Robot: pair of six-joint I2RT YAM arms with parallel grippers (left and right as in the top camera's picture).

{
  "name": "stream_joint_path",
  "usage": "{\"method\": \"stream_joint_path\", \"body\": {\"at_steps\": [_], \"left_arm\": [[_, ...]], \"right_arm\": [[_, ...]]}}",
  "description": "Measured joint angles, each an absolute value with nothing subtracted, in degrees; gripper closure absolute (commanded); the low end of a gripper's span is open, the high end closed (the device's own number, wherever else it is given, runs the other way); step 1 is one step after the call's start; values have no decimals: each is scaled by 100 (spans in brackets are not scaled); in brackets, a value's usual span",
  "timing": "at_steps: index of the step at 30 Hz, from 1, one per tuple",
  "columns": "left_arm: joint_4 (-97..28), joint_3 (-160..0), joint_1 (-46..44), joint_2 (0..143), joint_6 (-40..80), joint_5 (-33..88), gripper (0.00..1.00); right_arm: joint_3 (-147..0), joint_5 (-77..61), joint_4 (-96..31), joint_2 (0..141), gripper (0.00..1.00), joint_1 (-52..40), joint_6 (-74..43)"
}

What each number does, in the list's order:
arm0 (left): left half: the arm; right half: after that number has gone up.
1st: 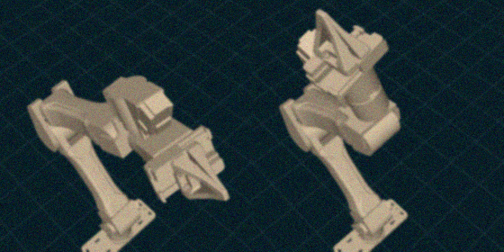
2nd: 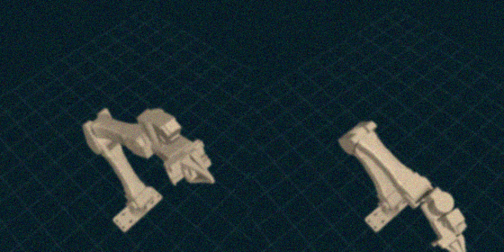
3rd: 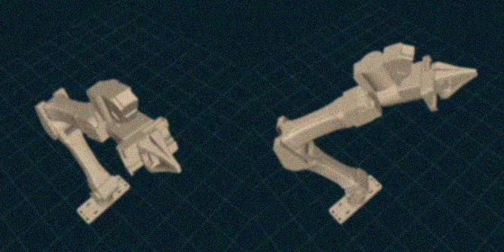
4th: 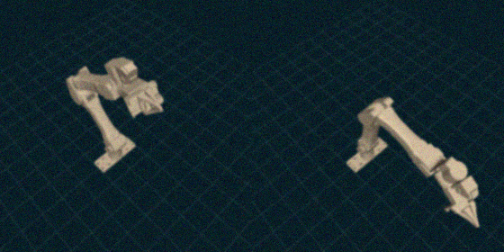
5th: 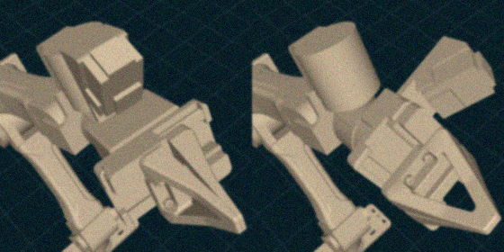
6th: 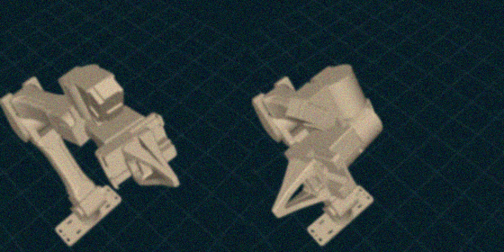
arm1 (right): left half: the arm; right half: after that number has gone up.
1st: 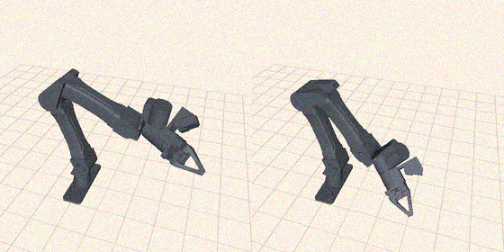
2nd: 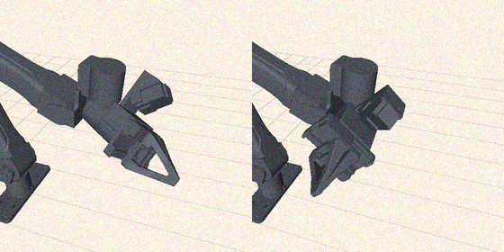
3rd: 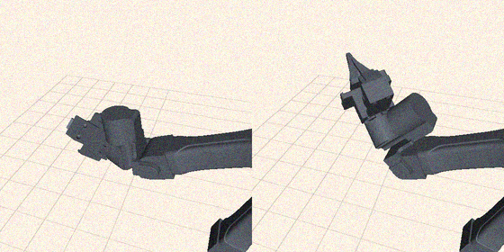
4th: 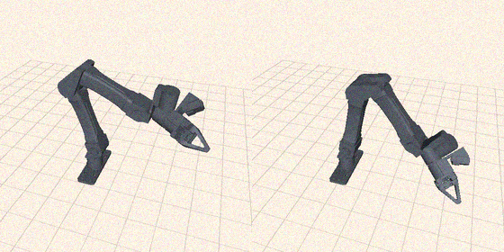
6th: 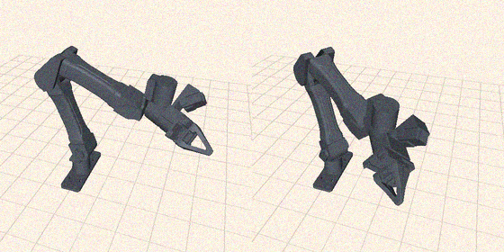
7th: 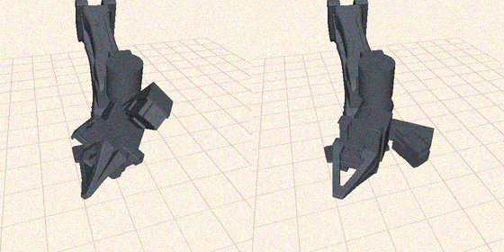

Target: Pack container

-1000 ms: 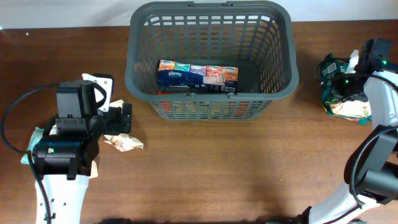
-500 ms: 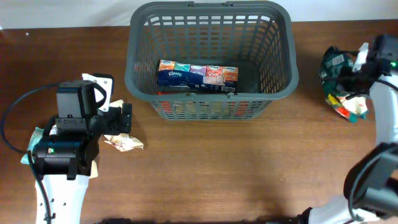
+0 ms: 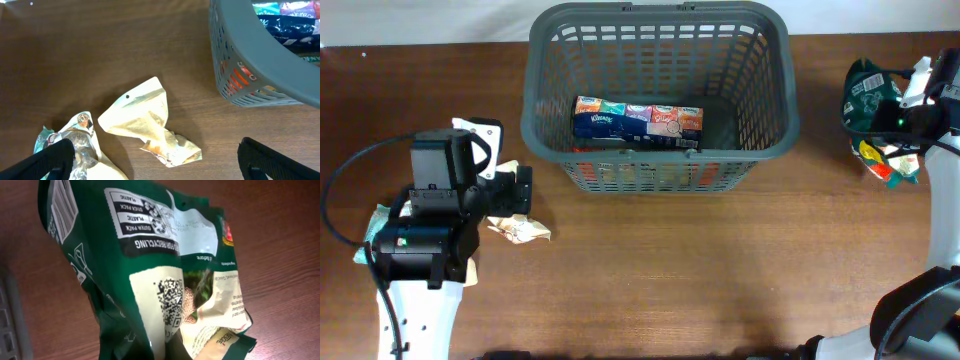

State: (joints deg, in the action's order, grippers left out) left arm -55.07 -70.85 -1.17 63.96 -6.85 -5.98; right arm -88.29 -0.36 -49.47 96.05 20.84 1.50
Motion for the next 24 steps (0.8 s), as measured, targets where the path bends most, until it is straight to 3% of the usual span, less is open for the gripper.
{"method": "stream_joint_path", "body": {"at_steps": [6,14,24], "left_arm": [[-5505,-7085,-117,6399,-685,-598,1],[-5505,-7085,-117,6532,-685,-598,1],[-5507,-7085,-117,6591,-685,-598,1]], "right_arm": [[-9264,-152,-5041,9592,96,2084,148],[-11076,-591,-5308,9275,96,1811,145],[-12547,-897,-5013,8823,96,-438,152]]}}
